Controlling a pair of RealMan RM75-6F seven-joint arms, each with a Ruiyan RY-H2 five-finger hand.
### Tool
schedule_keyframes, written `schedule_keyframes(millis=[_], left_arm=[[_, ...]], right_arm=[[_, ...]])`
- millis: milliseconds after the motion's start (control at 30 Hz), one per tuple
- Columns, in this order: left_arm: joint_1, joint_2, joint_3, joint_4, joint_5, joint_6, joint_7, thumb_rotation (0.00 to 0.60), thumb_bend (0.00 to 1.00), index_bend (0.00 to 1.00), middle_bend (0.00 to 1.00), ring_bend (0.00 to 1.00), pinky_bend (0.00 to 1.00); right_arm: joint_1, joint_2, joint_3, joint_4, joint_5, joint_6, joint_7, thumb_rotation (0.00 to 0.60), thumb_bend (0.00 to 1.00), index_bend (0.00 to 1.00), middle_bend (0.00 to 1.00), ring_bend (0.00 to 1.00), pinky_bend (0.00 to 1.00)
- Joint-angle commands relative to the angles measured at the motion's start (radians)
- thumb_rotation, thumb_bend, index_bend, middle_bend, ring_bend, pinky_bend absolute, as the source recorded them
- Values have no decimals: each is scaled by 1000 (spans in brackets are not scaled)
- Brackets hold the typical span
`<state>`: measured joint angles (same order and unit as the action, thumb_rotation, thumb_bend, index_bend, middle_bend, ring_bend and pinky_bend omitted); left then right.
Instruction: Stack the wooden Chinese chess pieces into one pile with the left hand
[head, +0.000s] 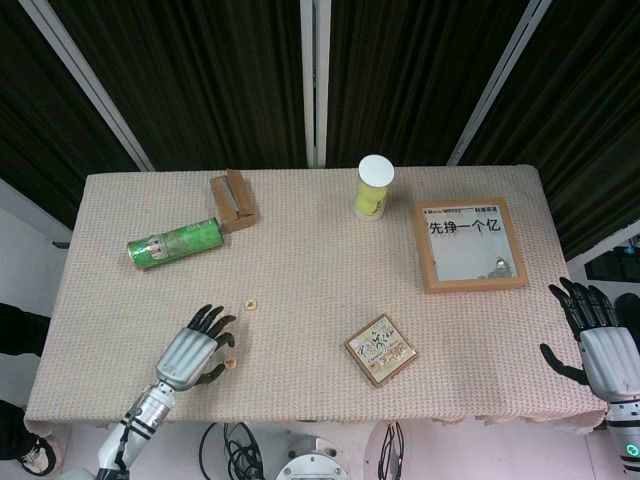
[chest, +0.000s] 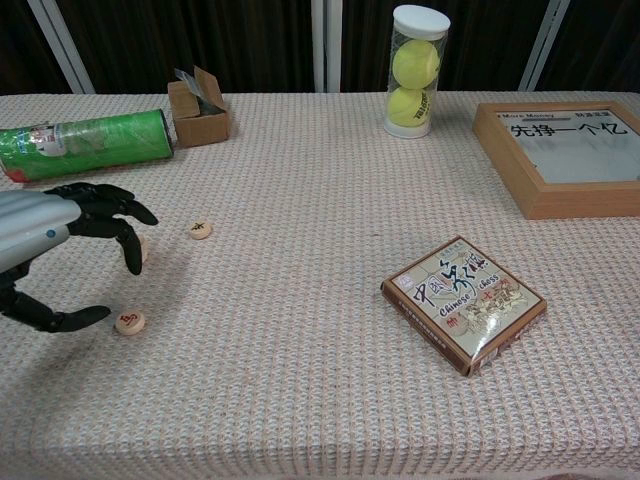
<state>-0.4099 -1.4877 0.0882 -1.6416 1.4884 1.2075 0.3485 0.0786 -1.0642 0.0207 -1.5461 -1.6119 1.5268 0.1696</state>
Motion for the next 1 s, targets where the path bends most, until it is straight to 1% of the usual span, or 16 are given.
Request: schedule_keyframes(millis=[33,200,333,700,1000], left_arm=[[4,-41,7,62,31,0,19,600,284,407,124,0,16],[3,-79,11,131,70,4,50,600,284,407,123,0,14],[1,-71,10,117,59,-19,55,600,284,407,123,0,5],[20,-33,8,69,45,-15,53,600,284,407,119,0,0],[23,-40,2,88,40,-30,28,600,285,407,119,0,0]], right_arm=[[0,1,0,1,-1,1,2,600,246,0,0,0,0],[-1,1,1,2,1,1,7,600,246,0,0,0,0],[0,2,2,3,3,-1,8,600,246,0,0,0,0],[1,-1,1,0,2,-5,-1,600,246,0,0,0,0],[0,0,1,-1,1,-2,-1,600,247,0,0,0,0]])
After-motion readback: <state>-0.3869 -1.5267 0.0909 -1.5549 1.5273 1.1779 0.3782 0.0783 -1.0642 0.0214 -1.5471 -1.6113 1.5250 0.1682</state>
